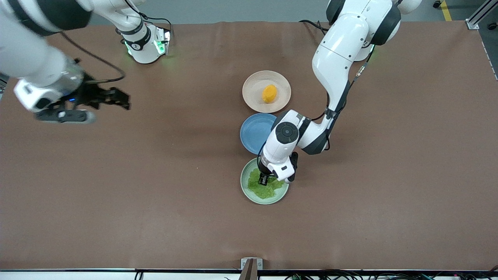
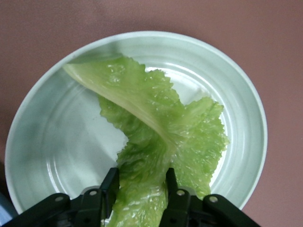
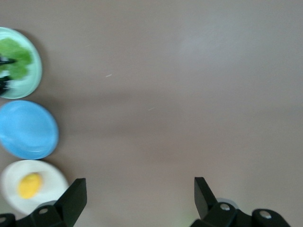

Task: Pick lemon and lettuce from plates
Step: 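Close the left gripper on the lettuce while the right gripper reaches the lemon, then lift the lettuce with the left gripper while the right gripper grasps the lemon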

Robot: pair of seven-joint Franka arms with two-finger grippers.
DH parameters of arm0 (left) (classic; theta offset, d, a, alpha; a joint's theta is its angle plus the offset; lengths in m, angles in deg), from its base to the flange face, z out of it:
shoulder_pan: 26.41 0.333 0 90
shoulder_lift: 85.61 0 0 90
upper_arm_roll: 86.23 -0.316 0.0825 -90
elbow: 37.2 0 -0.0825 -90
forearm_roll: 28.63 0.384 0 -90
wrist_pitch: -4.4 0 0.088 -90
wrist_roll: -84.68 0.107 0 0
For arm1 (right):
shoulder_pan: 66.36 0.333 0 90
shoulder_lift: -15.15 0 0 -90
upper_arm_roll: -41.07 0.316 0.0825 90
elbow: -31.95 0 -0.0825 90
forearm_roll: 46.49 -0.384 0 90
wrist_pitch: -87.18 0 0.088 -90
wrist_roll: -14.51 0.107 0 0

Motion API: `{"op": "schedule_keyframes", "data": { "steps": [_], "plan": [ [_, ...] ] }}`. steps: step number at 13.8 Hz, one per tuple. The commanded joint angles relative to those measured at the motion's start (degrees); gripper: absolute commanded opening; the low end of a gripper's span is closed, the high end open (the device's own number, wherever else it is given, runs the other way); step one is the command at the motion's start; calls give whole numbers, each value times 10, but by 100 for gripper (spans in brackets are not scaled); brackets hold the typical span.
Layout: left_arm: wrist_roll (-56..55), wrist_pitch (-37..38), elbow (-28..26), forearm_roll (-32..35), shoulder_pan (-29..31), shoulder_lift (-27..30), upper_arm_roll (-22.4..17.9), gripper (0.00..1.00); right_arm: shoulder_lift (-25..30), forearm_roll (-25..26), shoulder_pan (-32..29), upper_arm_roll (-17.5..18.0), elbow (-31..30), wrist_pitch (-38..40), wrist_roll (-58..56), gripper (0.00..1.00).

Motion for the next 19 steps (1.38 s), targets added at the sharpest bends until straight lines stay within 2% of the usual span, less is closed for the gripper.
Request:
{"op": "schedule_keyframes", "data": {
  "steps": [1,3,6,8,10,12,15,17,19],
  "plan": [
    [2,5,4,-14,-1,3,-1,16,13,-14,48,30,-28,-28,140,100],
    [2,5,4,-14,0,6,-1,9,15,-14,102,45,-67,-78,249,100],
    [2,21,4,-14,3,20,-1,8,15,-5,224,46,-174,-227,411,100],
    [2,58,4,-14,4,42,-1,6,-6,-4,280,46,-216,-318,475,100],
    [2,99,4,-15,7,71,-1,2,-59,3,328,46,-211,-363,527,100],
    [2,123,4,-15,12,101,-1,0,-114,49,365,45,-197,-404,587,100],
    [10,147,-4,-15,27,143,-1,0,-212,124,406,45,-127,-415,699,100],
    [60,173,-49,-15,42,192,0,0,-269,148,422,45,-84,-416,718,100],
    [127,182,-125,-16,64,254,0,0,-318,152,434,43,-44,-416,732,100]
  ]
}}
